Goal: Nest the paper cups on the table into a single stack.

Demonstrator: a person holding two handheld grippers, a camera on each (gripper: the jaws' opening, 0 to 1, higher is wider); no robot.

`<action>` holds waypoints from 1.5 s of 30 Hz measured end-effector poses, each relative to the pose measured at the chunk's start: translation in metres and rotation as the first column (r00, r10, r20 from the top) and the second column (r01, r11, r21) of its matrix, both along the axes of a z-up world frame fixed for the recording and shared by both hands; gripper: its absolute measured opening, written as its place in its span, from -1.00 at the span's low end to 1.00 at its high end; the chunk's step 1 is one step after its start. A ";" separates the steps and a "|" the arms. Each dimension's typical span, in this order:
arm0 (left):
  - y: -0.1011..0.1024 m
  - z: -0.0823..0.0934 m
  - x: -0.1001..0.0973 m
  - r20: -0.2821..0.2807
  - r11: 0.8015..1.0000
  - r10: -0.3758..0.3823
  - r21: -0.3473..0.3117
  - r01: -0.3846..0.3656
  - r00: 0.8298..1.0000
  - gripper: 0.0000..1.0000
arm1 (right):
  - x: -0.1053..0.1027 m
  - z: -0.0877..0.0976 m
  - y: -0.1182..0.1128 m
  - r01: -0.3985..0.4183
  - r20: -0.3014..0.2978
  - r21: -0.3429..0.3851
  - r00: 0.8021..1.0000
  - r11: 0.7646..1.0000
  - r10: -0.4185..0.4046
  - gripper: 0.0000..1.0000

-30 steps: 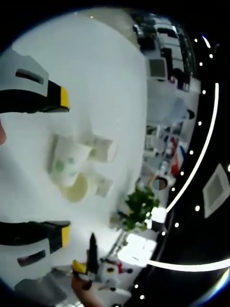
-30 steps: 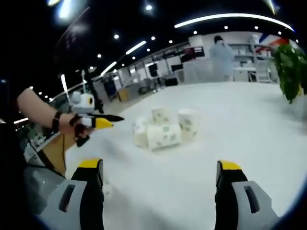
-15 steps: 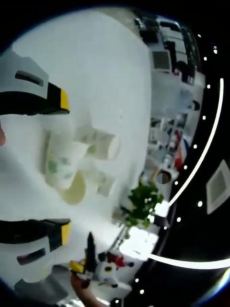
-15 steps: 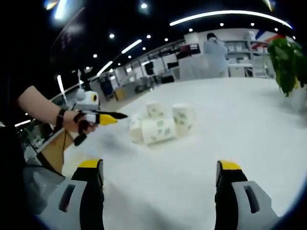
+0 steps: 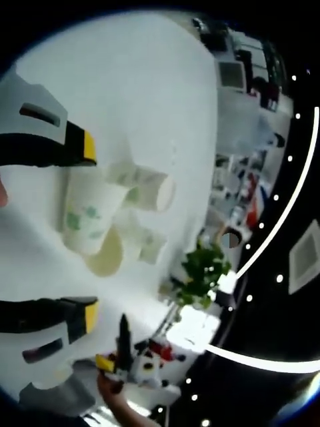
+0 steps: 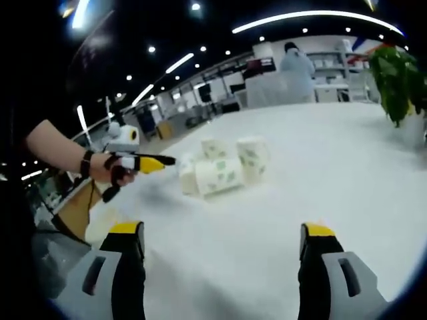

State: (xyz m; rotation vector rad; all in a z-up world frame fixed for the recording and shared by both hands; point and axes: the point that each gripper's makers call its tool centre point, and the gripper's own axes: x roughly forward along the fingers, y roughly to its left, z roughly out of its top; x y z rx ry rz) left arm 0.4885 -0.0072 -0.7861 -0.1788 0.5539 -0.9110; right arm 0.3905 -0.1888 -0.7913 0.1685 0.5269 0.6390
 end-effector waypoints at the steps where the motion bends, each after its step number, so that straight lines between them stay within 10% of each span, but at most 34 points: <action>1: 0.000 -0.001 0.000 -0.001 1.000 -0.002 0.002 0.002 1.000 0.54 | 0.000 -0.001 0.000 0.002 -0.003 0.001 1.000 1.000 -0.002 0.90; 45: -0.006 -0.005 -0.042 -0.115 0.988 -0.037 -0.153 0.019 0.993 -0.53 | -0.008 -0.004 0.002 0.004 -0.022 0.015 1.000 1.000 -0.003 0.87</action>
